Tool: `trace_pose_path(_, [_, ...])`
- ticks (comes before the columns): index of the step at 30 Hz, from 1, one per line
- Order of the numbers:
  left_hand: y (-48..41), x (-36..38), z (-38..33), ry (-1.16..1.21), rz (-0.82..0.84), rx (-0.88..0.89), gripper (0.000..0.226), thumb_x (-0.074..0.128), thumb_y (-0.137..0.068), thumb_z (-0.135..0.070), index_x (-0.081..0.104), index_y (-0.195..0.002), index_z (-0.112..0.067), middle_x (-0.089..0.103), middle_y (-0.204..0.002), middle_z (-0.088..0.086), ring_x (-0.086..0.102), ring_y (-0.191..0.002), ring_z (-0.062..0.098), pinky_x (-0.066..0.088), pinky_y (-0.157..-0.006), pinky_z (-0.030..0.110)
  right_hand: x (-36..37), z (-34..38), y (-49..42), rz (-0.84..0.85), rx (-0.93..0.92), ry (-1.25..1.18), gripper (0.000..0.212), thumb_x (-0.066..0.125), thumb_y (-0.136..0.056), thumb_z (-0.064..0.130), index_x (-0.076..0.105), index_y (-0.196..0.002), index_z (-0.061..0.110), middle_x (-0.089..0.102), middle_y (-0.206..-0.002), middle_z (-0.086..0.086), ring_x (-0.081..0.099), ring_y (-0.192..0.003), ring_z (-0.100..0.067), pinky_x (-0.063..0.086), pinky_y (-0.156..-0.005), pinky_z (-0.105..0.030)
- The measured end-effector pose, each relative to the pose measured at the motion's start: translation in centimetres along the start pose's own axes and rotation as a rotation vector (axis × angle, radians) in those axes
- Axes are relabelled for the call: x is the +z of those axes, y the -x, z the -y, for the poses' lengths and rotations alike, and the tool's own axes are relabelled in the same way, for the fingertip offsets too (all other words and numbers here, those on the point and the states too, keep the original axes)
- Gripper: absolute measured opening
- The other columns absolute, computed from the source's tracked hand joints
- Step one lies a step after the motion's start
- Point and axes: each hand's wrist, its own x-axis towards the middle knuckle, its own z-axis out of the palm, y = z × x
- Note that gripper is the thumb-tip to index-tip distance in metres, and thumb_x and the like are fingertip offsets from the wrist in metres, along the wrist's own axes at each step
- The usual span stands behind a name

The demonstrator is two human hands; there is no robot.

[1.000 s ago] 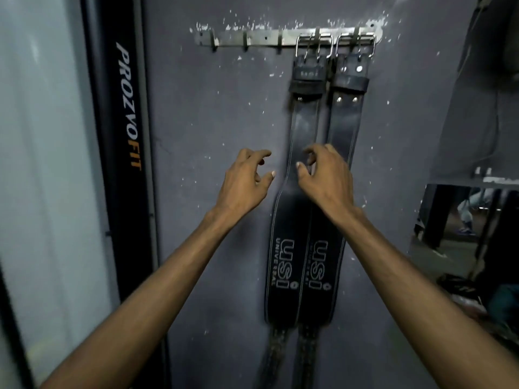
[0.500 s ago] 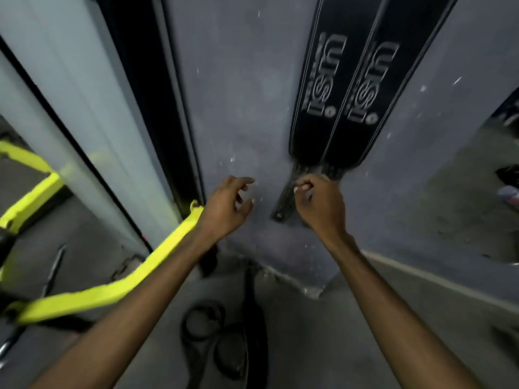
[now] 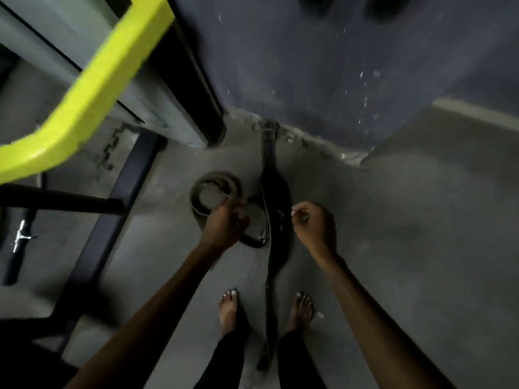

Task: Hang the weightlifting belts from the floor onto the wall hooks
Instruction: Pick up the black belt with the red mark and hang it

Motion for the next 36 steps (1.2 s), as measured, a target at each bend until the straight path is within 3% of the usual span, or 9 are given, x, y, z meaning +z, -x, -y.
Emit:
trace_pose_path(5, [-3.6, 12.5, 9.4, 0.050, 0.112, -0.123, 0.040, 0.072, -0.088, -0.016, 0.062, -0.127, -0.010, 0.073, -0.107, 0.007, 0.071, -0.095, 0.024, 0.058, -0.082, 0.039, 9.9, -11.8, -3.4, 0.026, 0.129, -0.054, 0.013, 0.064, -0.092, 0.013, 0.073, -0.092, 0.022, 0.074, -0.095, 0.002, 0.065, -0.078, -0.012, 0.040, -0.058, -0.010])
trace_pose_path(8, [-6.0, 19.3, 13.0, 0.085, 0.173, -0.215, 0.032, 0.069, -0.092, -0.021, 0.059, -0.122, -0.013, 0.071, -0.108, 0.006, 0.069, -0.094, 0.018, 0.057, -0.080, 0.034, 14.7, -17.6, -5.5, 0.027, 0.177, -0.091, 0.019, 0.063, -0.093, 0.012, 0.068, -0.087, 0.029, 0.073, -0.091, 0.003, 0.069, -0.082, -0.015, 0.051, -0.064, -0.021])
trace_pose_path(11, [-8.5, 27.3, 17.1, 0.061, 0.231, -0.284, 0.021, 0.063, -0.096, -0.025, 0.058, -0.116, -0.018, 0.067, -0.104, 0.003, 0.059, -0.076, 0.002, 0.047, -0.062, 0.017, 20.1, -24.7, -7.4, 0.047, 0.226, -0.106, 0.022, 0.062, -0.090, 0.008, 0.073, -0.091, 0.027, 0.077, -0.095, 0.000, 0.072, -0.087, -0.018, 0.060, -0.077, -0.034])
trace_pose_path(16, [-11.6, 34.7, 20.0, 0.007, 0.149, -0.335, 0.039, 0.065, -0.095, -0.038, 0.056, -0.124, -0.013, 0.057, -0.097, -0.004, 0.055, -0.078, 0.007, 0.043, -0.065, 0.021, 24.7, -32.0, -9.0, 0.103, 0.257, -0.129, 0.021, 0.061, -0.090, 0.005, 0.076, -0.100, 0.017, 0.076, -0.094, 0.001, 0.073, -0.090, -0.017, 0.061, -0.082, -0.035])
trace_pose_path(18, [-12.5, 35.8, 20.4, -0.014, 0.064, -0.346, 0.035, 0.064, -0.096, -0.037, 0.059, -0.120, -0.013, 0.057, -0.092, -0.004, 0.053, -0.068, 0.004, 0.037, -0.054, 0.015, 25.4, -33.5, -9.5, 0.129, 0.251, -0.127, 0.021, 0.061, -0.091, 0.004, 0.075, -0.098, 0.018, 0.072, -0.091, 0.004, 0.071, -0.089, -0.016, 0.059, -0.081, -0.031])
trace_pose_path(26, [-11.4, 32.3, 18.5, -0.002, 0.062, -0.185, 0.020, 0.064, -0.096, -0.025, 0.066, -0.113, -0.014, 0.063, -0.094, -0.005, 0.059, -0.075, 0.005, 0.039, -0.054, 0.008, 21.6, -31.5, -9.9, 0.060, 0.312, -0.184, 0.014, 0.069, -0.092, 0.012, 0.074, -0.105, 0.011, 0.073, -0.093, -0.003, 0.068, -0.089, -0.016, 0.058, -0.087, -0.036])
trace_pose_path(29, [-9.4, 28.0, 15.8, 0.090, 0.093, -0.109, 0.010, 0.064, -0.096, -0.023, 0.063, -0.104, -0.017, 0.063, -0.092, -0.006, 0.059, -0.072, -0.002, 0.046, -0.061, 0.013, 18.7, -28.0, -9.6, -0.008, 0.369, -0.215, 0.039, 0.070, -0.094, 0.030, 0.063, -0.126, 0.008, 0.067, -0.121, -0.011, 0.065, -0.109, -0.026, 0.054, -0.089, -0.035])
trace_pose_path(31, [-7.7, 24.4, 13.8, 0.211, 0.094, -0.054, 0.006, 0.065, -0.095, -0.021, 0.060, -0.100, -0.020, 0.066, -0.092, -0.002, 0.066, -0.078, 0.009, 0.056, -0.066, 0.027, 16.3, -24.9, -9.2, -0.019, 0.414, -0.250, 0.056, 0.070, -0.092, 0.043, 0.059, -0.134, 0.008, 0.063, -0.131, -0.010, 0.062, -0.118, -0.025, 0.048, -0.088, -0.029])
trace_pose_path(36, [-3.7, 14.0, 7.6, 0.386, 0.107, 0.051, 0.014, 0.065, -0.095, -0.015, 0.062, -0.099, -0.002, 0.068, -0.090, 0.024, 0.069, -0.075, 0.027, 0.059, -0.062, 0.038, 9.4, -16.5, -5.7, 0.138, 0.470, -0.660, 0.059, 0.085, -0.069, 0.053, 0.075, -0.116, 0.018, 0.079, -0.108, -0.001, 0.074, -0.104, -0.021, 0.056, -0.099, -0.039])
